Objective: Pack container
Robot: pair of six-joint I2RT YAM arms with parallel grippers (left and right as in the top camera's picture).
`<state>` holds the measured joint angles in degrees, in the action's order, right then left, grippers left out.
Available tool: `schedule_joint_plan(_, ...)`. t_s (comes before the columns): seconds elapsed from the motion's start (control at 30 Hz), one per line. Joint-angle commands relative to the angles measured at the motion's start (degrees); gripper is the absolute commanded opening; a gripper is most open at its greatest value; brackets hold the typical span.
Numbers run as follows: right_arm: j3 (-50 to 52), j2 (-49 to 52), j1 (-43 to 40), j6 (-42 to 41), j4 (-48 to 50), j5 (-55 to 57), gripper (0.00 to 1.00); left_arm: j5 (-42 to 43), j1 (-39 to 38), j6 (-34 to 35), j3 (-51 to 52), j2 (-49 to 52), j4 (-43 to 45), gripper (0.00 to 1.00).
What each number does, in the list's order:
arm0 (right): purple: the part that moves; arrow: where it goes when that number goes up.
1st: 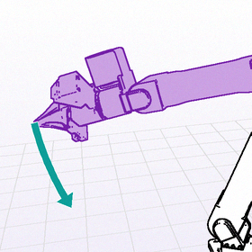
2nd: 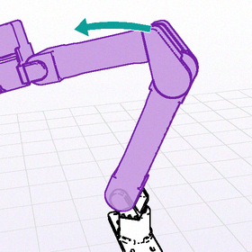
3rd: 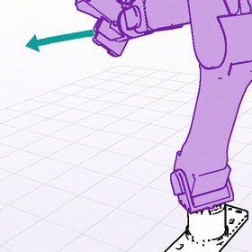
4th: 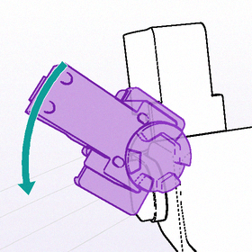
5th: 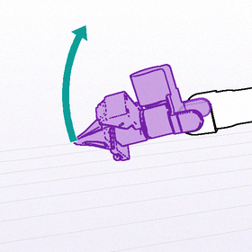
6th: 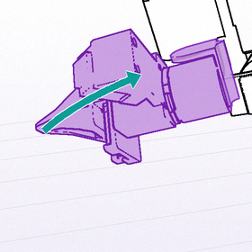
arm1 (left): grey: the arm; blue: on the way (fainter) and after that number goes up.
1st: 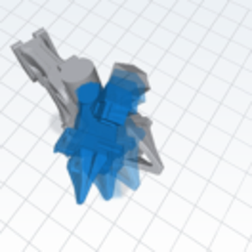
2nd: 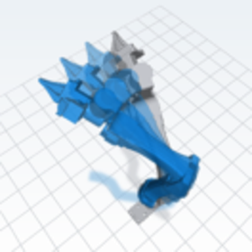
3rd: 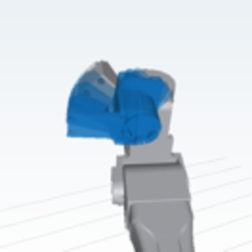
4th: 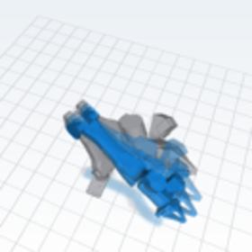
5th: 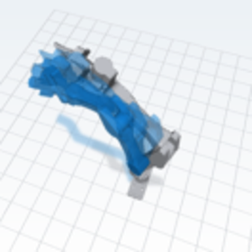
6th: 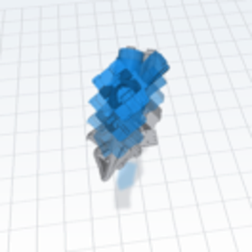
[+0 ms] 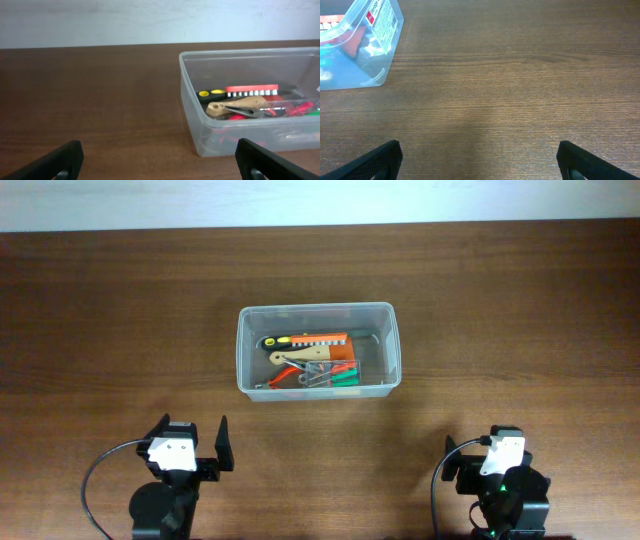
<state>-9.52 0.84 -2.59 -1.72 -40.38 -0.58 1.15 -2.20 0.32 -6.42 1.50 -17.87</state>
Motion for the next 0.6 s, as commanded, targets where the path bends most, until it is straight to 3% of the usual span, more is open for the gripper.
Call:
schedule_joint_plan(0.0,0.3,-0.6,-0.4,-0.5,0.0,-0.3,0.99,0.4,-0.3,0.3,1.0,-1.0,0.6,0.99)
schedule_joint_plan(0.57,0.3,-0.6,-0.4,-0.5,0.0,-0.3,0.99,-0.5,-0.3,0.3,1.0,-1.0,0.5,0.99)
